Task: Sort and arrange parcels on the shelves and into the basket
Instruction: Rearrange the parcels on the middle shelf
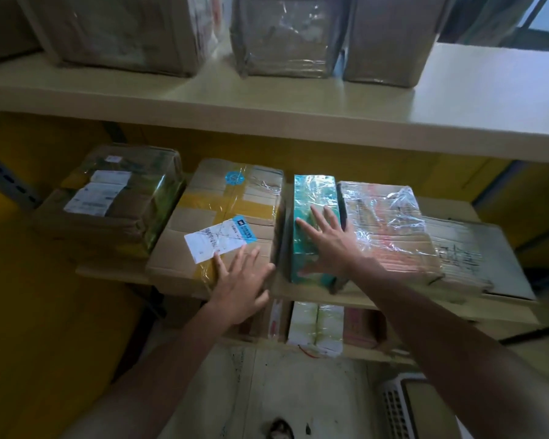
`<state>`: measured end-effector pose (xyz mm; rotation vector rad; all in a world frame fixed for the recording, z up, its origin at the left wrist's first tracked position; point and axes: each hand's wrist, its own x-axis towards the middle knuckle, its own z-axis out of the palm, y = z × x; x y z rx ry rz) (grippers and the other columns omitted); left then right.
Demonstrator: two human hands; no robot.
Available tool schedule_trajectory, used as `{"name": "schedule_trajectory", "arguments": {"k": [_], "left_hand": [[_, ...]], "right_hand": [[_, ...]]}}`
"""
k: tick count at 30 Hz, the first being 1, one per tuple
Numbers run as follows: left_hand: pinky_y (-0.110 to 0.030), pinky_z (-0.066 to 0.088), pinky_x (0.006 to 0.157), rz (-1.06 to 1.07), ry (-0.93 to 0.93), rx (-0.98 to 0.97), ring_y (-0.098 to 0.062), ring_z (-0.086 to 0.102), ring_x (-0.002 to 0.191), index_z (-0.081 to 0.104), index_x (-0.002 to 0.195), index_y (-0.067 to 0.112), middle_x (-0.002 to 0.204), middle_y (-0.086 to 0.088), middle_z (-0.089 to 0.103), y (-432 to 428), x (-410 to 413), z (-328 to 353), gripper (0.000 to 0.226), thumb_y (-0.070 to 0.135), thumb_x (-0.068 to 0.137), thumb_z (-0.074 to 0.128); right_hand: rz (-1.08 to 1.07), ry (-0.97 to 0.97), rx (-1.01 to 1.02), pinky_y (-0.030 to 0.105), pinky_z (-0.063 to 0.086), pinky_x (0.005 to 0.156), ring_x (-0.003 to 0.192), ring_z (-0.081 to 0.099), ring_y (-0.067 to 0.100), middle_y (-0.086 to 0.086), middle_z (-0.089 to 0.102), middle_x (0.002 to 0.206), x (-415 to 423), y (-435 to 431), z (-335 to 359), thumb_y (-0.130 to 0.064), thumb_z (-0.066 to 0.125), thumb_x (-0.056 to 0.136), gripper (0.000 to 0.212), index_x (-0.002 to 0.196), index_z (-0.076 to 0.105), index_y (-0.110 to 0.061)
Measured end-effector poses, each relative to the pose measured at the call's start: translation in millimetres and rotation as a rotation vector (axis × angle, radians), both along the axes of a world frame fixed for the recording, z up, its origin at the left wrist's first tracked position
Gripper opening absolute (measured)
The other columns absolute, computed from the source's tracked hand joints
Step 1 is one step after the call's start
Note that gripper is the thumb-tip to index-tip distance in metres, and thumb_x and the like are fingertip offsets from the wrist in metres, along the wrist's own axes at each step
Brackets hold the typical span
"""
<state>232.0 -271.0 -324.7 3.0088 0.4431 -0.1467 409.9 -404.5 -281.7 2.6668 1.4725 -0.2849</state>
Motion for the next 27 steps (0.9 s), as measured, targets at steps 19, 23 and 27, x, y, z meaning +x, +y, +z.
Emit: {"name": "schedule_trajectory", "arguments": {"k": [19, 23, 27], "left_hand": [[-0.044, 0.032, 0.108, -0.071, -0.347, -0.594, -0.016, 0.036, 0.132, 0.029, 0.139, 0.03, 0.144, 0.001, 0.04, -11, -8, 44, 0.089, 0.04, 0.066, 0.078], [-0.034, 0.045, 0.092, -0.02, -0.35, -0.77, -0.009, 0.051, 0.112, 0.042, 0.129, 0.032, 0.124, 0.008, 0.057, -31, -16, 44, 0.061, 0.046, 0.075, 0.067], [-0.029, 0.048, 0.075, 0.153, -0.537, -0.909, -0.014, 0.06, 0.098, 0.052, 0.103, 0.038, 0.099, 0.016, 0.061, -51, -9, 60, 0.014, 0.042, 0.09, 0.05]], "right_hand": [[-0.329, 0.82, 0.596, 0.024, 0.054, 0.071, 0.089, 0.068, 0.013, -0.003, 0.068, 0.105, -15, -37, 92, -0.046, 0.085, 0.05, 0.068, 0.109, 0.062, -0.02], [-0.51, 0.876, 0.853, 0.026, 0.053, 0.051, 0.087, 0.07, 0.017, 0.001, 0.068, 0.095, -17, -59, 103, -0.045, 0.074, 0.071, 0.04, 0.097, 0.058, -0.02], [-0.546, 1.174, 1.083, 0.032, 0.056, 0.073, 0.122, 0.049, 0.025, 0.003, 0.049, 0.131, -22, -67, 107, -0.05, 0.058, 0.082, 0.069, 0.14, 0.03, -0.026]]}}
